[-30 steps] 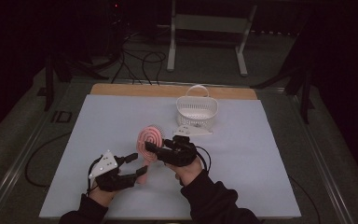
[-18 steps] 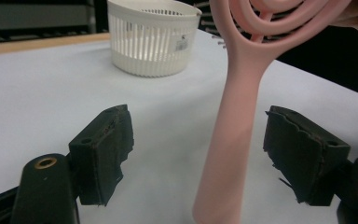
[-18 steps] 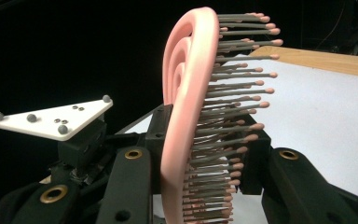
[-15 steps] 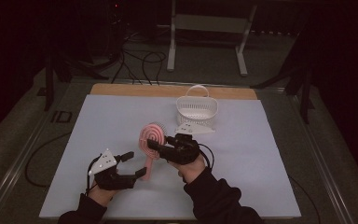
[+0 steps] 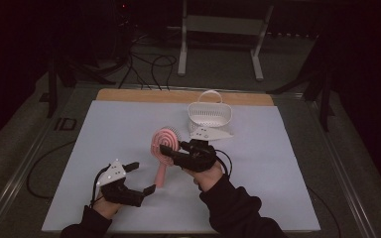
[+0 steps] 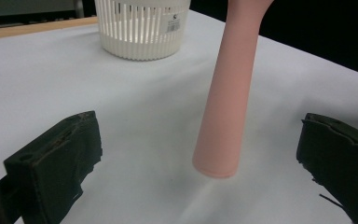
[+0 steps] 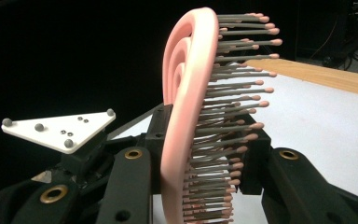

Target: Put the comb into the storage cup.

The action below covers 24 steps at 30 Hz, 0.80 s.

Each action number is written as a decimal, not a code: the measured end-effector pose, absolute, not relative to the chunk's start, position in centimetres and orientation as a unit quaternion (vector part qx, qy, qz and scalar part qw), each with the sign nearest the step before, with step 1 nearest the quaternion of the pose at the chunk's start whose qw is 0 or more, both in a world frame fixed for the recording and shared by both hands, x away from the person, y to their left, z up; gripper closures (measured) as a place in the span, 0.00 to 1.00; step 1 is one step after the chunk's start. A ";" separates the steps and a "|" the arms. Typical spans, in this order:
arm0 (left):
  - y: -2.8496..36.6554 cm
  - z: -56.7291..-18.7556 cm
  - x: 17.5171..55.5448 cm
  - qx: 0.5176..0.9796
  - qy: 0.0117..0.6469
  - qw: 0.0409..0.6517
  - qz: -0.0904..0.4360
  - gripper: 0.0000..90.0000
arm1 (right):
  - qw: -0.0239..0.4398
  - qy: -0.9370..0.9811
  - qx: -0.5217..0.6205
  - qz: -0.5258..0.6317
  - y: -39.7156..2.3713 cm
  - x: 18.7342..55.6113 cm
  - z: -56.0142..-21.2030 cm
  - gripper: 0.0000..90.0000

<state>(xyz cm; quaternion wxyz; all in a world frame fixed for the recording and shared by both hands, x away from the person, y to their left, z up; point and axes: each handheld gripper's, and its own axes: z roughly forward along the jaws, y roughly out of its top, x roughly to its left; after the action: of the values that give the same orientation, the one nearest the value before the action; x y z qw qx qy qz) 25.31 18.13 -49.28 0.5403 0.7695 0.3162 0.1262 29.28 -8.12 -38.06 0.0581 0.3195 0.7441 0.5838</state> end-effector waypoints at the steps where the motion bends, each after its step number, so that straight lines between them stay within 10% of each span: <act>1: 18.2 -49.3 25.3 0.772 0.314 0.540 0.122 0.00 | 0.061 0.745 0.319 0.583 -8.2 29.3 -38.0 0.72; 24: 20.3 -49.8 24.8 0.794 0.315 0.510 0.101 0.00 | 0.093 0.760 0.293 0.573 -9.8 29.4 -36.9 0.72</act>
<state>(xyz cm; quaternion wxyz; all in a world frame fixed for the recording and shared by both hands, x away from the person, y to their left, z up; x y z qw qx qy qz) 24.81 20.33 -49.76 0.5103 0.7938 0.3151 0.1007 29.39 -9.78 -36.89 0.0935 0.2931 0.7595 0.5731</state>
